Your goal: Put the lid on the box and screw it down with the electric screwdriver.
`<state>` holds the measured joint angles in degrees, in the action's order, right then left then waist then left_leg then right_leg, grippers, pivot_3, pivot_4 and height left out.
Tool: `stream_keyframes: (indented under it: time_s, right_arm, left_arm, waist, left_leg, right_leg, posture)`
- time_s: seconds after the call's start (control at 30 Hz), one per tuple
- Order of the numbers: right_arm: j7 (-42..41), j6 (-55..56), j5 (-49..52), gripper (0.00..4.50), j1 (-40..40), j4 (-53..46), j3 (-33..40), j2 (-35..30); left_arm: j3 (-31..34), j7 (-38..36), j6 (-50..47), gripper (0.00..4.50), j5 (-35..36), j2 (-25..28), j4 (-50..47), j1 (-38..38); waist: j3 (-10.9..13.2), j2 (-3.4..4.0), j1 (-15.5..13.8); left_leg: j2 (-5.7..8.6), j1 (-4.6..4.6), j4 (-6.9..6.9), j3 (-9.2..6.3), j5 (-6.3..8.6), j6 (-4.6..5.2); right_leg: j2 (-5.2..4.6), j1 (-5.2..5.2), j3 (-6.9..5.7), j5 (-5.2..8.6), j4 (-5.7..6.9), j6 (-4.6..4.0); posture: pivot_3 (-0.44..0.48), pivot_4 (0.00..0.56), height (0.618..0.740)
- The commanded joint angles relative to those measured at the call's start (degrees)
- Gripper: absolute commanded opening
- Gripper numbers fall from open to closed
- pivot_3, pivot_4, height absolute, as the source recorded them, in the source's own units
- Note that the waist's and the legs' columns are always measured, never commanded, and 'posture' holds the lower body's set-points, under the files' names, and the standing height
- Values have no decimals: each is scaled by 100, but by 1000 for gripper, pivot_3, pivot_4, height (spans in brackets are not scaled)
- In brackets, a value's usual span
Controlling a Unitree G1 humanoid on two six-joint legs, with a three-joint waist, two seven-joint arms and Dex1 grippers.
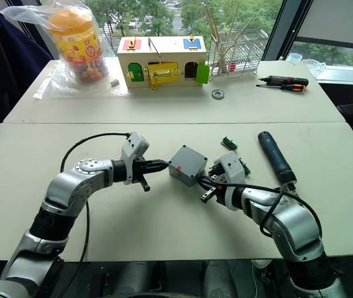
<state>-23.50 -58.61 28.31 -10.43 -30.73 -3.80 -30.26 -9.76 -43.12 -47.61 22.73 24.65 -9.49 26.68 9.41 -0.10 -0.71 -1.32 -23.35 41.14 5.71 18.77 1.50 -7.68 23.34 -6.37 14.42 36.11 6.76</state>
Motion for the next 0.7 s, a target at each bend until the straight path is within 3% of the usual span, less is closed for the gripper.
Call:
stream_keyframes:
  time_s: [0.03, 0.7]
  right_arm:
    - [-63, 347, -133, 19, -181, 23, -3, 22]
    - [-415, 431, -80, 19, -18, -91, 160, -78]
  left_arm:
    - [-154, -233, -104, 0, 255, 2, -486, -84]
    - [-374, -376, -39, 0, 132, 140, -433, -131]
  waist:
    - [0, 0, 0]
    - [0, 0, 1]
  left_leg:
    - [0, -1, 0, 0, 0, 0]
    - [-1, -1, -1, 0, 0, 0]
  right_leg:
    - [0, 0, 0, 0, 1, 0]
    - [0, 1, 0, 0, -1, 0]
  posture:
    - [0, 150, 711]
    - [0, 150, 711]
